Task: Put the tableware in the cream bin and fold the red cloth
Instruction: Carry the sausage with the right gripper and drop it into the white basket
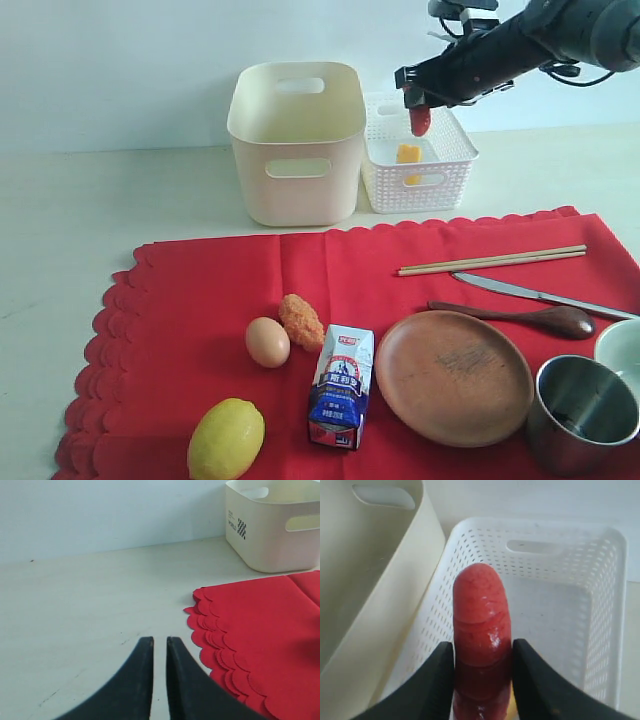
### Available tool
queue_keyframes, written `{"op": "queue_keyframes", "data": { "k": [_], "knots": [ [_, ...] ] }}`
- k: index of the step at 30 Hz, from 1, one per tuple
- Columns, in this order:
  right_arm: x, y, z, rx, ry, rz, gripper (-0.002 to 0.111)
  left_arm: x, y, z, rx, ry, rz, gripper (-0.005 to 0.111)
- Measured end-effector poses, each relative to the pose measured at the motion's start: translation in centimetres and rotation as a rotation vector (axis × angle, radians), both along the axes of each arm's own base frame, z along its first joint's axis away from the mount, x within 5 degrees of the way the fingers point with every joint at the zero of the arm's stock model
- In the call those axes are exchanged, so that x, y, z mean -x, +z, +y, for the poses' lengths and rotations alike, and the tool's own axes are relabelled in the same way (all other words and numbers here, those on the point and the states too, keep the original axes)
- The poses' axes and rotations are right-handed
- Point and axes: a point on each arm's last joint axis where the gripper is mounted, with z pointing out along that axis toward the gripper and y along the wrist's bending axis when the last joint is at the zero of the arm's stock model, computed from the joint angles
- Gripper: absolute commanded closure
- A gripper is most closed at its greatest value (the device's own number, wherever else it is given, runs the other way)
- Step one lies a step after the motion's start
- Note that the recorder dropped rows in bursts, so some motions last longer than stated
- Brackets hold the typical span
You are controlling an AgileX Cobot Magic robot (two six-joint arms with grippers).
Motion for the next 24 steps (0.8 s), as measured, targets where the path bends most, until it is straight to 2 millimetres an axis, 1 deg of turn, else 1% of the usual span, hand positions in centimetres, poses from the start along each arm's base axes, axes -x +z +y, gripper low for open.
{"op": "queue_keyframes", "data": {
  "k": [1, 5, 10, 12, 15, 16, 18, 19, 21, 24],
  "knots": [
    [-0.4, -0.1, -0.1, 0.016, 0.002, -0.013, 0.108, 0.0, 0.0, 0.0, 0.000, 0.000, 0.000, 0.095],
    [-1.5, -1.3, -0.4, 0.093, -0.001, -0.029, 0.108, 0.0, 0.0, 0.0, 0.000, 0.000, 0.000, 0.095],
    [-2.0, -2.6, -0.7, 0.141, 0.003, -0.027, 0.108, 0.0, 0.0, 0.0, 0.000, 0.000, 0.000, 0.095],
    [-2.0, -3.5, -0.7, 0.149, 0.005, -0.013, 0.106, 0.0, 0.0, 0.0, 0.000, 0.000, 0.000, 0.095],
    [-2.1, -4.3, -0.7, 0.156, 0.007, -0.001, 0.093, 0.0, 0.0, 0.0, 0.000, 0.000, 0.000, 0.095],
    [-2.1, -4.4, -0.7, 0.158, 0.007, 0.000, 0.085, 0.0, 0.0, 0.0, 0.000, 0.000, 0.000, 0.095],
    [-2.1, -4.4, -0.7, 0.162, 0.008, 0.000, 0.074, 0.0, 0.0, 0.0, 0.000, 0.000, 0.000, 0.095],
    [-2.1, -4.4, -0.7, 0.162, 0.008, 0.000, 0.066, 0.0, 0.0, 0.0, 0.000, 0.000, 0.000, 0.095],
    [-2.1, -4.4, -0.8, 0.162, 0.007, 0.000, 0.059, 0.0, 0.0, 0.0, 0.000, 0.000, 0.000, 0.095],
    [-2.1, -4.1, -0.8, 0.162, 0.008, -0.001, 0.054, 0.0, 0.0, 0.0, 0.000, 0.000, 0.000, 0.095]
  ]
}}
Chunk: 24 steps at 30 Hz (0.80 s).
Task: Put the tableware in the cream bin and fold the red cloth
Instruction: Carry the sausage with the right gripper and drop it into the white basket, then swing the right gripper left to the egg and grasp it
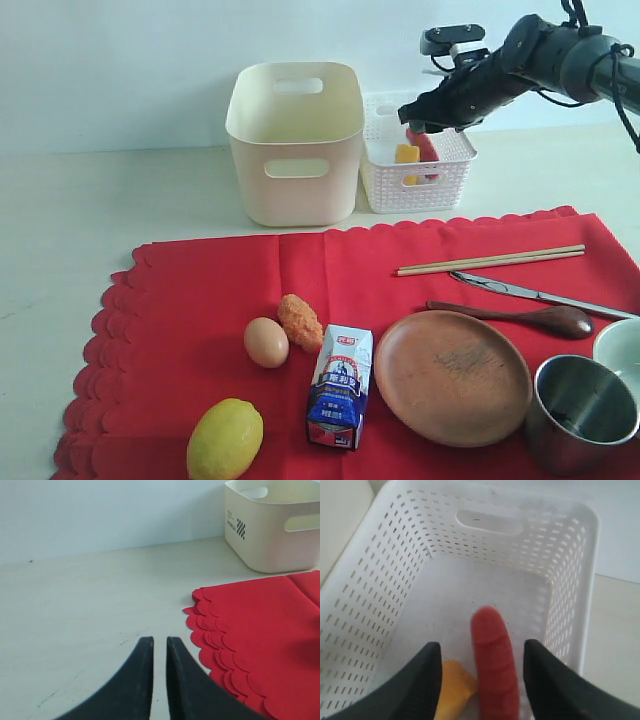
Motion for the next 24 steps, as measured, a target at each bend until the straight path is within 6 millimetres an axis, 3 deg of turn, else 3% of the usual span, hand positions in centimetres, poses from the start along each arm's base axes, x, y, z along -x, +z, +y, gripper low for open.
{"op": "queue_keyframes", "data": {
  "k": [7, 15, 24],
  "knots": [
    [0.9, 3.7, 0.0, -0.019, -0.011, 0.017, 0.054, 0.0, 0.0, 0.0, 0.000, 0.000, 0.000, 0.095],
    [3.7, 8.7, -0.1, -0.012, 0.027, 0.131, 0.054, 0.0, 0.0, 0.0, 0.000, 0.000, 0.000, 0.095],
    [6.2, 10.0, -0.1, -0.005, 0.066, 0.329, 0.059, 0.0, 0.0, 0.0, 0.000, 0.000, 0.000, 0.095]
  ]
}}
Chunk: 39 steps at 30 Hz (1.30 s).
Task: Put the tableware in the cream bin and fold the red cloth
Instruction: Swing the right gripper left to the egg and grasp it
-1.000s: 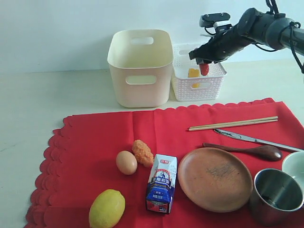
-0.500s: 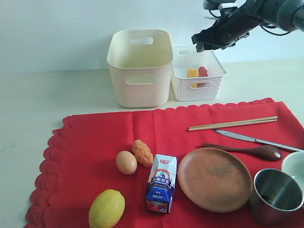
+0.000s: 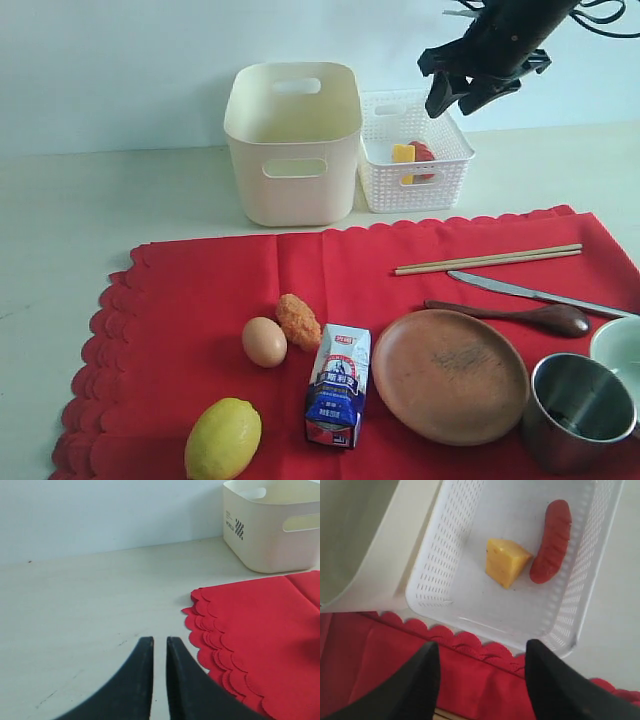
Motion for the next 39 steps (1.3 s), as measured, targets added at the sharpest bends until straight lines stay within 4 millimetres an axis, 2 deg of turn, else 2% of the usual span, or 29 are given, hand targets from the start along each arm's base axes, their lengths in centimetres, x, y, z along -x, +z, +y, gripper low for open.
{"op": "queue_keyframes", "data": {
  "k": [4, 14, 25, 35, 39],
  "knots": [
    [0.3, 0.3, 0.9, 0.019, 0.014, -0.001, 0.059, 0.0, 0.0, 0.0, 0.000, 0.000, 0.000, 0.095],
    [2.5, 0.7, 8.2, 0.067, 0.172, -0.017, 0.059, 0.0, 0.0, 0.0, 0.000, 0.000, 0.000, 0.095],
    [5.6, 3.2, 13.8, 0.062, 0.300, -0.073, 0.059, 0.0, 0.0, 0.0, 0.000, 0.000, 0.000, 0.095],
    [9.0, 3.4, 19.3, 0.059, 0.435, -0.080, 0.059, 0.0, 0.0, 0.0, 0.000, 0.000, 0.000, 0.095],
    [11.0, 2.6, 20.4, 0.106, 0.496, -0.046, 0.059, 0.0, 0.0, 0.0, 0.000, 0.000, 0.000, 0.095]
  ]
}}
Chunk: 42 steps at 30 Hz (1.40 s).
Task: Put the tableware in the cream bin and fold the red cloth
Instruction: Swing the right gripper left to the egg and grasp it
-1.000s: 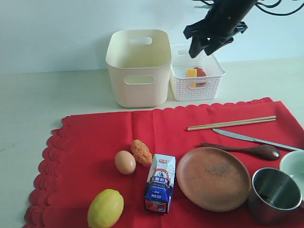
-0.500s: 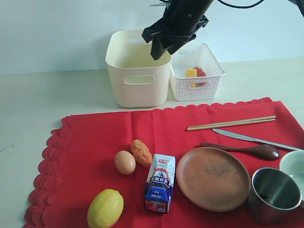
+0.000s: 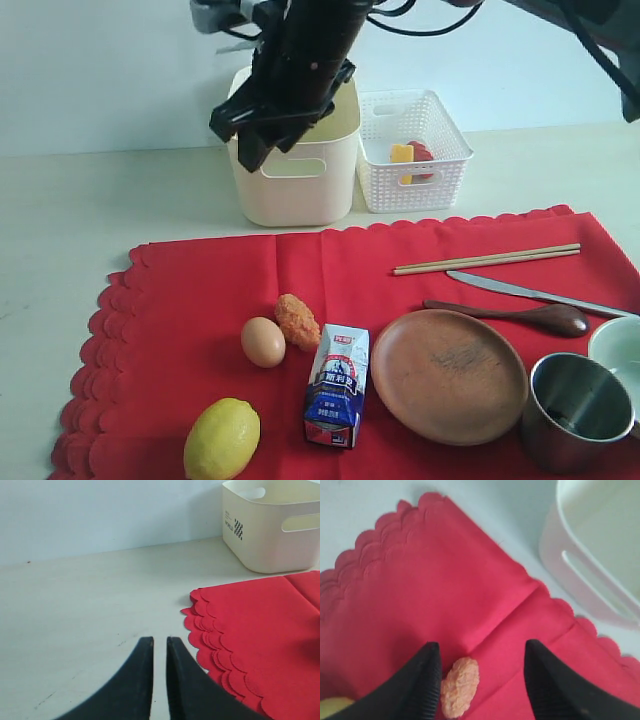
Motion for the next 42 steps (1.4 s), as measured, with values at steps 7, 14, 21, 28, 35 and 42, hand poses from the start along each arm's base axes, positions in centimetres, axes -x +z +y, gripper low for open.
{"op": "queue_keyframes", "data": {
  "k": [7, 14, 21, 28, 35, 42],
  "knots": [
    [2.2, -2.7, -1.3, 0.086, 0.004, 0.076, 0.059, 0.0, 0.0, 0.0, 0.000, 0.000, 0.000, 0.095],
    [3.1, -7.0, -2.1, 0.103, -0.024, 0.092, 0.059, 0.0, 0.0, 0.0, 0.000, 0.000, 0.000, 0.095],
    [3.6, -8.2, -2.0, 0.082, 0.012, 0.111, 0.059, 0.0, 0.0, 0.0, 0.000, 0.000, 0.000, 0.095],
    [5.0, -8.3, -0.2, 0.070, 0.093, 0.113, 0.059, 0.0, 0.0, 0.0, 0.000, 0.000, 0.000, 0.095],
    [7.5, -10.6, 3.0, 0.177, 0.197, 0.076, 0.059, 0.0, 0.0, 0.0, 0.000, 0.000, 0.000, 0.095],
    [8.4, -13.2, 4.2, 0.246, 0.202, 0.096, 0.059, 0.0, 0.0, 0.0, 0.000, 0.000, 0.000, 0.095]
  ]
}}
